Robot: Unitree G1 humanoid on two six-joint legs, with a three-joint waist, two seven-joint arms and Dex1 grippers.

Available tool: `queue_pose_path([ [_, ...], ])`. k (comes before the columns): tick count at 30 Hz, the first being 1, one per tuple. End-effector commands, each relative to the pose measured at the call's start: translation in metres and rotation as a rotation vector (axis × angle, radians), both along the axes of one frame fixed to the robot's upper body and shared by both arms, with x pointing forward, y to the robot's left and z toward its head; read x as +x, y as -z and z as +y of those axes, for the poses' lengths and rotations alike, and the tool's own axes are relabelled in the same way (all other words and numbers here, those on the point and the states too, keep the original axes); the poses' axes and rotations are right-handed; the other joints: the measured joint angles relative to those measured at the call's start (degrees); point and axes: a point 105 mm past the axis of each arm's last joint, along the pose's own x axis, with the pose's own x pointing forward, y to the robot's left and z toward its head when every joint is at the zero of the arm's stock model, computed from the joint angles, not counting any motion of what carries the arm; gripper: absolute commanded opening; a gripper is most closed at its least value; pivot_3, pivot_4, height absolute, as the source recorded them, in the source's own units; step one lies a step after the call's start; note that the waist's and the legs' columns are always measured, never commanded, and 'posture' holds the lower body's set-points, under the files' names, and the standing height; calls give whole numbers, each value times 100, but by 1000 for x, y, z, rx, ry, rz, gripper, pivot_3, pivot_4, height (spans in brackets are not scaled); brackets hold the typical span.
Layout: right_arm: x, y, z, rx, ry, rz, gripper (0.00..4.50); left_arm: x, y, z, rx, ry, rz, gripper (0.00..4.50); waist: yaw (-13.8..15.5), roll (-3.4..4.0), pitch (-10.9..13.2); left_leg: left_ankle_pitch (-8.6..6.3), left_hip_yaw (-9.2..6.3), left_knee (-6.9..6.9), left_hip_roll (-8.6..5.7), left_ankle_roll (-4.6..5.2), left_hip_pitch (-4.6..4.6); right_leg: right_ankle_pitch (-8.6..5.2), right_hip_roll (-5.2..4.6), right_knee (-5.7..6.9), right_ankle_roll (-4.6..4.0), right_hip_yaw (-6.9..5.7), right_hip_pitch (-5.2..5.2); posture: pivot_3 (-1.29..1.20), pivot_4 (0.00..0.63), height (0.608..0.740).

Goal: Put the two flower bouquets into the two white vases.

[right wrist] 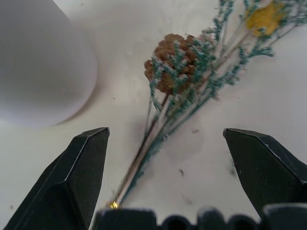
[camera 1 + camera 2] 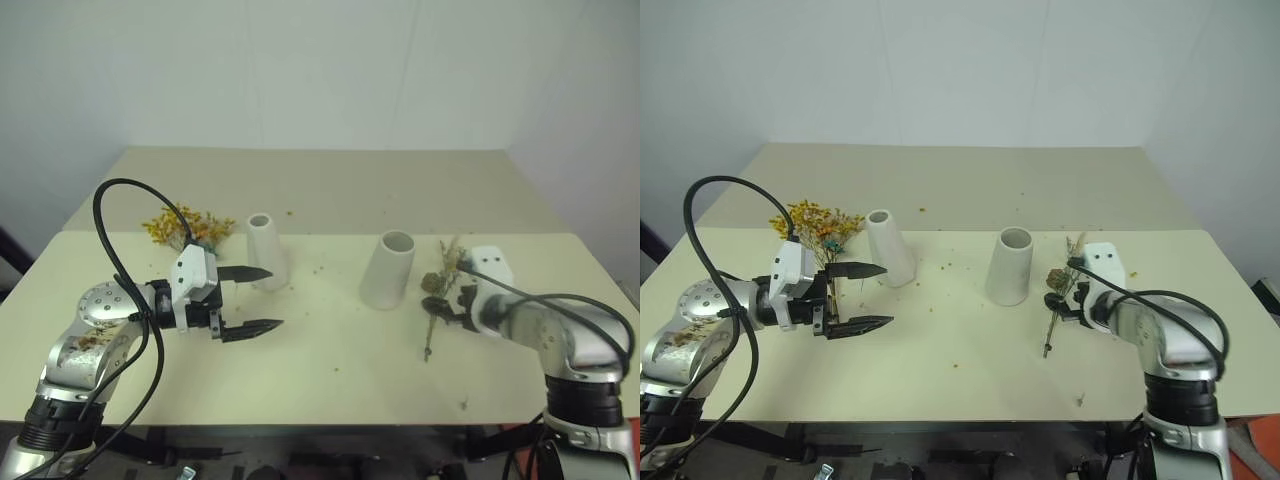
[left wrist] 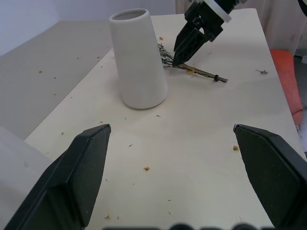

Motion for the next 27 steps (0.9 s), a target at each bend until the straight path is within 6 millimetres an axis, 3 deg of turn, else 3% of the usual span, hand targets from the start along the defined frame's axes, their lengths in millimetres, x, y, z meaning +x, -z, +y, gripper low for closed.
queue_pose_path([
  [1, 13, -2, -4, -33, 27, -29, 3522, 2, -7, 0, 7, -3, -52, 4500, 8, 0, 0, 0, -1, 0, 0, 0, 0, 0, 1, 0, 0, -1, 0, 0, 150, 740],
  [11, 17, 2, -10, -71, 48, -15, 41, 7, -5, 5, 15, -48, -72, 4500, 15, 0, 0, 0, -3, 1, -1, 0, -5, 2, -2, -3, 2, -2, -1, 0, 150, 740],
  [15, 16, 0, -13, -106, 65, -35, 41, 8, -4, 6, 18, -52, -77, 4500, 15, 0, 0, 0, -3, 0, -1, 0, -5, 2, -1, -2, 2, -1, -2, 0, 150, 740],
  [19, 25, -26, -32, -237, 205, -229, 41, 9, -5, 4, 14, -44, -83, 4500, 19, 0, 0, 0, -3, 0, -3, 0, -8, 2, -3, -3, 3, -1, -4, 0, 150, 740],
  [23, 25, -83, -33, -397, 248, -680, 41, 13, -5, 1, 22, -37, -88, 4500, 22, 0, 0, 0, -2, 0, -3, 0, -12, 2, -3, -3, 3, -1, -9, 0, 150, 740],
  [27, 9, -136, -23, -208, 335, -1000, 41, 16, -8, -4, 26, -12, -95, 4500, -7, 0, 0, 0, -1, 0, -1, 0, -10, 2, -2, 0, 3, 2, -9, 0, 150, 740],
])
